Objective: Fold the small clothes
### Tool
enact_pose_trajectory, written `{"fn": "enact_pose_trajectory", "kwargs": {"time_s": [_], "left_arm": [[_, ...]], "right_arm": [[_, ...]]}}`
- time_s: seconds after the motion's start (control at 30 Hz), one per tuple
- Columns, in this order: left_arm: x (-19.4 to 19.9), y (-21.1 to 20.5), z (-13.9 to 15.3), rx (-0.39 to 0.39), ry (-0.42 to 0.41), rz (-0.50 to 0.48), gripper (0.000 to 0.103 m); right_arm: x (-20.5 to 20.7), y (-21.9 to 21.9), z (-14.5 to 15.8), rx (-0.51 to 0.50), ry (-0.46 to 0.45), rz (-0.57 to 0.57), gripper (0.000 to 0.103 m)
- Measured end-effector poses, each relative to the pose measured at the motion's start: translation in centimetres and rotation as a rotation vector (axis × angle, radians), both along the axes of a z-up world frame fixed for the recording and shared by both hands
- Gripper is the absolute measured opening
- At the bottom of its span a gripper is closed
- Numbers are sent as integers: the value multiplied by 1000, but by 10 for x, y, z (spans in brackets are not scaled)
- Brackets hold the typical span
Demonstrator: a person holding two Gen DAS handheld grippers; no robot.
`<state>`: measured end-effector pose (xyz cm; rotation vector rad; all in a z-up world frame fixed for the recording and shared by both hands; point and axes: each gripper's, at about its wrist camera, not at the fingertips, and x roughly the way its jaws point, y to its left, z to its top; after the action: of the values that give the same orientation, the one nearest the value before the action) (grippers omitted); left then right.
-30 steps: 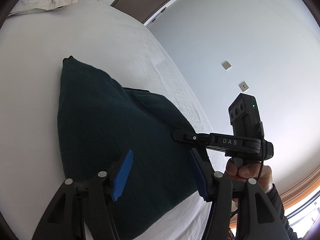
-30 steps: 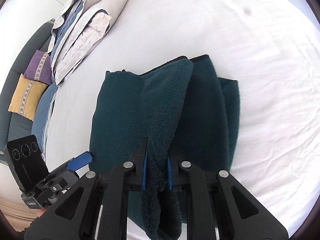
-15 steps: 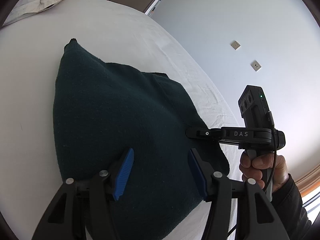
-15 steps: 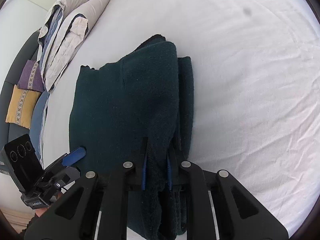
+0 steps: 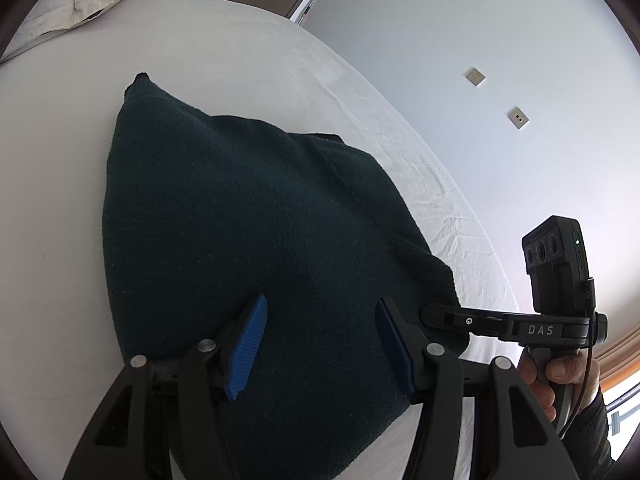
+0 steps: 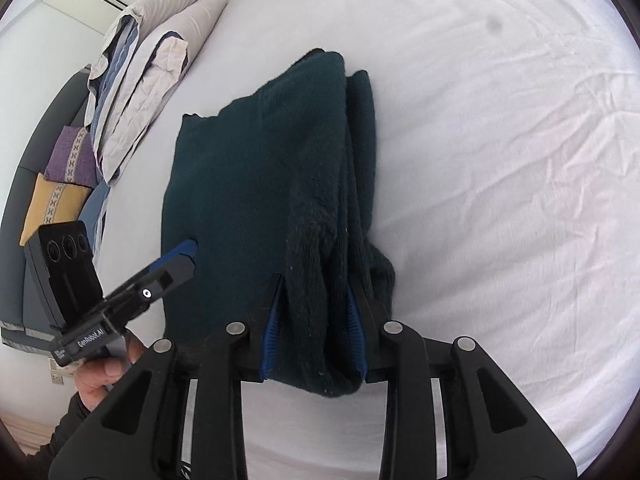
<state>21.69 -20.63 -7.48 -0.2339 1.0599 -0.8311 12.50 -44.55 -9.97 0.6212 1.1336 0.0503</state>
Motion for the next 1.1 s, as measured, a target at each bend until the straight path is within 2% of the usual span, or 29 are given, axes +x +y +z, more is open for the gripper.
{"fn": "enact_pose_trajectory", "kwargs": {"time_s": [0.03, 0.13, 0.23, 0.33, 0.4, 0.5, 0.57, 0.67, 0.73, 0.87, 0.9, 0.97, 1.1], "left_arm": [[-1, 0, 0, 6, -1, 0, 59], [-2, -4, 0, 28, -10, -6, 59], [-5, -4, -4, 29, -26, 2, 58], [-11, -6, -8, 45, -81, -8, 58], [-13, -1, -2, 39, -82, -8, 58], [-12, 10, 16, 56, -87, 21, 51], [-10, 18, 36, 39, -146, 40, 51], [7, 12, 49, 71, -176, 32, 52], [25, 4, 44, 114, -163, 29, 52], [56, -10, 11, 206, -84, 24, 52], [58, -10, 3, 213, -79, 18, 52], [58, -6, -3, 188, -84, 27, 52], [61, 2, -13, 133, -48, 63, 52]], "right_arm": [[-6, -6, -3, 12, 6, -18, 13], [-20, -16, -13, 55, -14, -53, 8], [-27, -16, -26, 33, -48, -29, 6], [-33, -23, -35, 100, -91, -45, 6], [-37, -27, -34, 141, -109, -44, 7], [-49, -30, -11, 95, -106, -65, 11], [-53, -33, 15, 59, -173, -81, 11], [-41, -30, 33, 125, -236, -54, 11], [-24, -23, 31, 119, -219, -23, 11], [10, -21, -1, 139, -141, -38, 11], [12, -23, -8, 140, -140, -39, 6], [16, -27, -17, 146, -155, -47, 0], [19, -37, -33, 173, -195, -37, 0]]}}
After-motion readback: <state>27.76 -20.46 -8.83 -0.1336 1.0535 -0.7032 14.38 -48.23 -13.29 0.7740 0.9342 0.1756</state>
